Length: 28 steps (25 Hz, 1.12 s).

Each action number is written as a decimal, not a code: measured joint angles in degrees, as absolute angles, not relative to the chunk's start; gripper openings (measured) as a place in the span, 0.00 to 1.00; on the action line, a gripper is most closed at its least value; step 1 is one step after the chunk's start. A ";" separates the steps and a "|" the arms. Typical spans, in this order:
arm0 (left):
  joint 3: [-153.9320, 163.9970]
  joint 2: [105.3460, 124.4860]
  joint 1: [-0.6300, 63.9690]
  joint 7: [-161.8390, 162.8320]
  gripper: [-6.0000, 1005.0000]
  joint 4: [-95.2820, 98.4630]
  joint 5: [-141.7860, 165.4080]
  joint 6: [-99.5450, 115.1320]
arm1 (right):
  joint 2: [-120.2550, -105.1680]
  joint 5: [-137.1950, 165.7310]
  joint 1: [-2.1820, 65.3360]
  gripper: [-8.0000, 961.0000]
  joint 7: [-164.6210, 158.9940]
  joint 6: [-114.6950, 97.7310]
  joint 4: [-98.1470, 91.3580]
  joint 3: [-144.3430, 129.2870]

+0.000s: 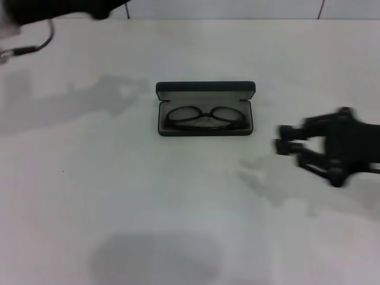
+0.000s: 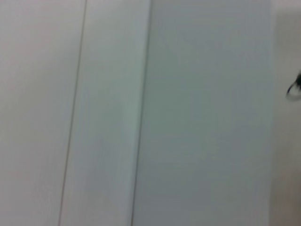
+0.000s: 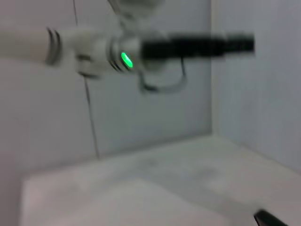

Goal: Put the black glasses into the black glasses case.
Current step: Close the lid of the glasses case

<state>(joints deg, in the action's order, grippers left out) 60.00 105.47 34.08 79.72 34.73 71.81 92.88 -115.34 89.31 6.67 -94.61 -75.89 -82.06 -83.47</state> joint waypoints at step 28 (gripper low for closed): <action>60.63 116.21 48.29 91.25 0.25 34.34 112.88 66.79 | -115.84 82.40 11.81 0.20 -84.39 -90.89 -57.25 -69.17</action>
